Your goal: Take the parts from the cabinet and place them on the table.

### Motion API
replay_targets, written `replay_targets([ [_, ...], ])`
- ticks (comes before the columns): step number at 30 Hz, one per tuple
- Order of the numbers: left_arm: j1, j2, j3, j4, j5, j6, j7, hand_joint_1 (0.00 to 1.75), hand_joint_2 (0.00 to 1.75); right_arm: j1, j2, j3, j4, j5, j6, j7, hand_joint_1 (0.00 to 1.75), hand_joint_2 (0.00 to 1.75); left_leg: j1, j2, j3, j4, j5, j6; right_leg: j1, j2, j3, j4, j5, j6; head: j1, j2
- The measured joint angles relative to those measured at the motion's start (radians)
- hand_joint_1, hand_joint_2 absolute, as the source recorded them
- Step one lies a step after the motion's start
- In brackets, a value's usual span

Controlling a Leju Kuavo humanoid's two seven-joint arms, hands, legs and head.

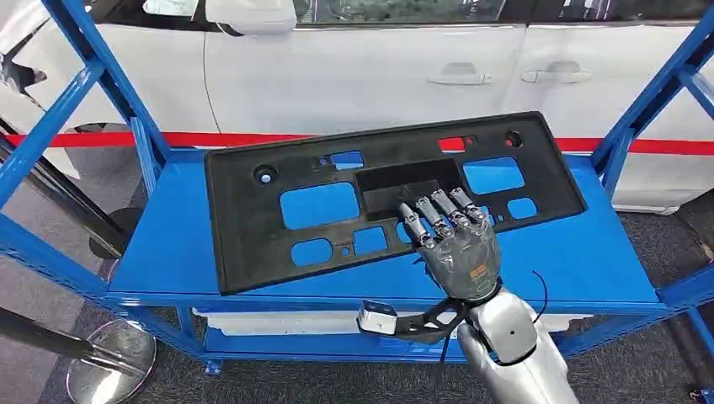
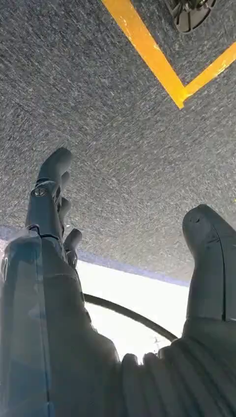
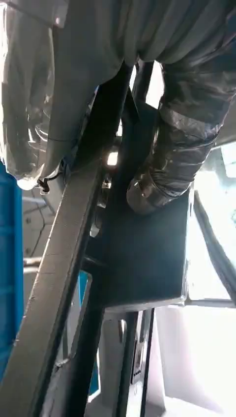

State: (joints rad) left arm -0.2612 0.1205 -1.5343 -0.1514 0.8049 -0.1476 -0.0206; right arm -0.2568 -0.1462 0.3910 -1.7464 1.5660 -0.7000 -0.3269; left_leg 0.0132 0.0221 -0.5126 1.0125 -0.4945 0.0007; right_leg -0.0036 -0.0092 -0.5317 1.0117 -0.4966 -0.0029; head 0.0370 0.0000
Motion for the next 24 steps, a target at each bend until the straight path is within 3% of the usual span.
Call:
replay_targets([
  [9, 0.000, 0.000, 0.000, 0.000, 0.001, -0.003, -0.002, 0.00, 1.75, -0.017, -0.061, 0.035, 0.005, 0.000, 0.000, 0.046, 1.75, 1.75, 0.000, 0.000, 0.000, 0.000, 0.000, 0.000, 0.000, 0.000, -0.001, 0.001, 0.000, 0.000, 0.000, 0.000],
  [24, 0.000, 0.000, 0.000, 0.000, -0.005, -0.003, -0.005, 0.00, 1.75, -0.017, -0.070, 0.060, 0.015, 0.000, 0.000, 0.078, 1.75, 1.75, 0.000, 0.000, -0.001, 0.000, 0.000, 0.000, 0.000, 0.000, -0.001, 0.001, 0.000, 0.000, 0.000, 0.000],
])
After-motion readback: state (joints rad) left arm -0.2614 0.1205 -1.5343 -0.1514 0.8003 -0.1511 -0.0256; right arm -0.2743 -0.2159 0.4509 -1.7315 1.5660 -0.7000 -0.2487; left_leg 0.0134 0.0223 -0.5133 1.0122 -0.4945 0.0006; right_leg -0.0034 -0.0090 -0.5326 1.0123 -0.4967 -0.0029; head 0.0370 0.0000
